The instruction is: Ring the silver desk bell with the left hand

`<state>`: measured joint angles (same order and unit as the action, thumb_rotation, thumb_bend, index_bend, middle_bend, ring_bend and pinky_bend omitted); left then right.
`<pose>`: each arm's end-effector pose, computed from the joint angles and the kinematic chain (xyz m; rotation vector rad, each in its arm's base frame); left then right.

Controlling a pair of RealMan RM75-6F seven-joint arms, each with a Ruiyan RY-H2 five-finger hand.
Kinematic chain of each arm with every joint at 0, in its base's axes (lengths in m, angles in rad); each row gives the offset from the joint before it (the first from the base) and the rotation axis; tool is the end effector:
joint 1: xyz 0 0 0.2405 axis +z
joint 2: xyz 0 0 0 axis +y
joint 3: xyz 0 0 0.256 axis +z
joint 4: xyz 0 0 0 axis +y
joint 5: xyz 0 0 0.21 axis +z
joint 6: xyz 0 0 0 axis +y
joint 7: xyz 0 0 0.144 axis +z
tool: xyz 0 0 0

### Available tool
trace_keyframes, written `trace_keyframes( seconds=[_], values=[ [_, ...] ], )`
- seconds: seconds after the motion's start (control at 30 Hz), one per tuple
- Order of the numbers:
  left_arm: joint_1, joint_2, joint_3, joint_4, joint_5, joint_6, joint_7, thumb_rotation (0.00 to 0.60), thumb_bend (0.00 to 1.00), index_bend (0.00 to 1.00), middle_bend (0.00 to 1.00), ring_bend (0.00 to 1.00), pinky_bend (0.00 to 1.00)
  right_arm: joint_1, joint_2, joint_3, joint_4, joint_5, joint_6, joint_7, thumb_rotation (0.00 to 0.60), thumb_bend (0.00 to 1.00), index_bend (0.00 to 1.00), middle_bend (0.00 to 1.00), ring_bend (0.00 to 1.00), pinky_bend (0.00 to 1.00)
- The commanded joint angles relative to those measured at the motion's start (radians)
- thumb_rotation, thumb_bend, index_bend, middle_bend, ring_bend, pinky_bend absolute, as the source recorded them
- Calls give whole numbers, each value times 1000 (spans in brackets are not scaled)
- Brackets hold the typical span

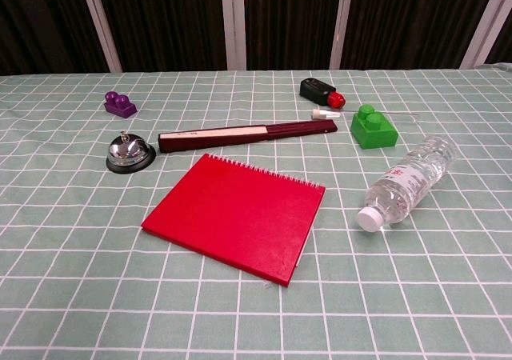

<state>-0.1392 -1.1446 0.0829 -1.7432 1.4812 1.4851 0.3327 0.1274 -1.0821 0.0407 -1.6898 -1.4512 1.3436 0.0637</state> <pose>-0.2857 0.1653 0.1243 -1.5528 -0.8278 -0.7170 -0.3049 -0.1893 0.1459 1.4168 -1.0938 0.8984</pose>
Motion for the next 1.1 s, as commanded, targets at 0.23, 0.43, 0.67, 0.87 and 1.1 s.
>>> trace_keyframes(
  seconds=[0.23,0.43,0.67,0.87,1.1],
  values=[
    [1,2,-5,-1,-4,-24,0,600,151,0,0,0,0,0,1,0,-2,0,-2,5,600,288,0,0,0,0],
    [-28,-4,-22,-6,-10,-72,32,600,324,0,0,0,0,0,3,-1,-4,0,-1,5,600,288,0,0,0,0],
    [-141,8,-111,-68,-105,-215,108,600,556,0,0,0,0,1,2,-2,-3,-3,-3,6,600,288,0,0,0,0],
    [-286,-27,-212,-72,-284,-390,213,600,632,0,0,0,0,5,2,-2,-3,-2,-10,6,600,287,0,0,0,0],
    [-426,-124,-276,-7,-485,-485,367,600,634,0,0,0,0,10,4,-2,-5,1,-21,18,600,289,0,0,0,0]
  ],
)
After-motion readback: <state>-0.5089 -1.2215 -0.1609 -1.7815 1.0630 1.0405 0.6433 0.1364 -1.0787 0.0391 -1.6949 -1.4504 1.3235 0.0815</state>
